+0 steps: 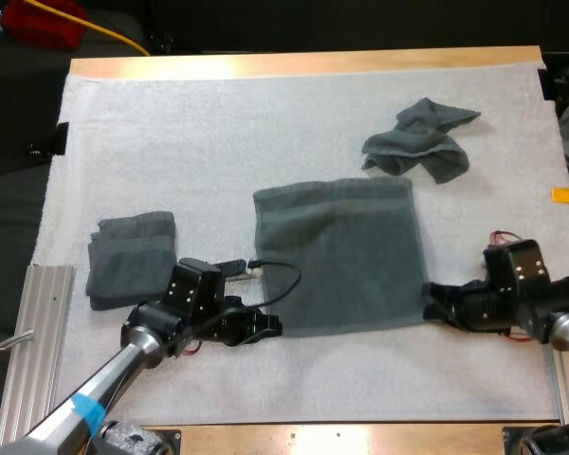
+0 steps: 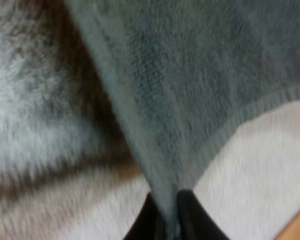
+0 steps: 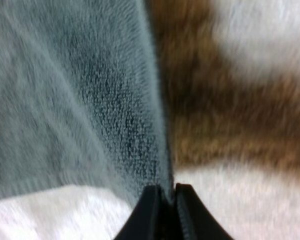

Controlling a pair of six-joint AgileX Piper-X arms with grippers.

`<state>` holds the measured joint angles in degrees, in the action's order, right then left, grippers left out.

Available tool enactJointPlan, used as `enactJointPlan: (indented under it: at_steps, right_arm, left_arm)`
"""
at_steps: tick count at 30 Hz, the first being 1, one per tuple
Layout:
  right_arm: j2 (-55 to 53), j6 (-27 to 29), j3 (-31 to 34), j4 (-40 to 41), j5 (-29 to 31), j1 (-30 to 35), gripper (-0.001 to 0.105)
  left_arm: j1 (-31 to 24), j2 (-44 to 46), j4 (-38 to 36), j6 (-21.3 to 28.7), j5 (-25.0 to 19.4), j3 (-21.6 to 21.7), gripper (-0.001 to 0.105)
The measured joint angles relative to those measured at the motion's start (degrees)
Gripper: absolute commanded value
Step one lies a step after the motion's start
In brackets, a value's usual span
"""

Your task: Pick towel from pile, fold and stack

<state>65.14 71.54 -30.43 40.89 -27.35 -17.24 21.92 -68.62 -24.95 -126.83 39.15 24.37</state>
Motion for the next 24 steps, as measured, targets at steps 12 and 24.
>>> enactJointPlan:
  at_steps: [12, 24]
  right_arm:
    - [-11.4, 0.0, 0.0, 12.7, 8.0, -11.6, 0.001]
    - [-14.7, -5.0, 0.0, 15.9, 12.7, -18.3, 0.001]
  left_arm:
    - [13.1, 4.2, -23.4, 12.6, -14.2, 7.3, 0.000]
    - [17.8, 4.2, -27.1, 16.2, -18.1, 7.6, 0.000]
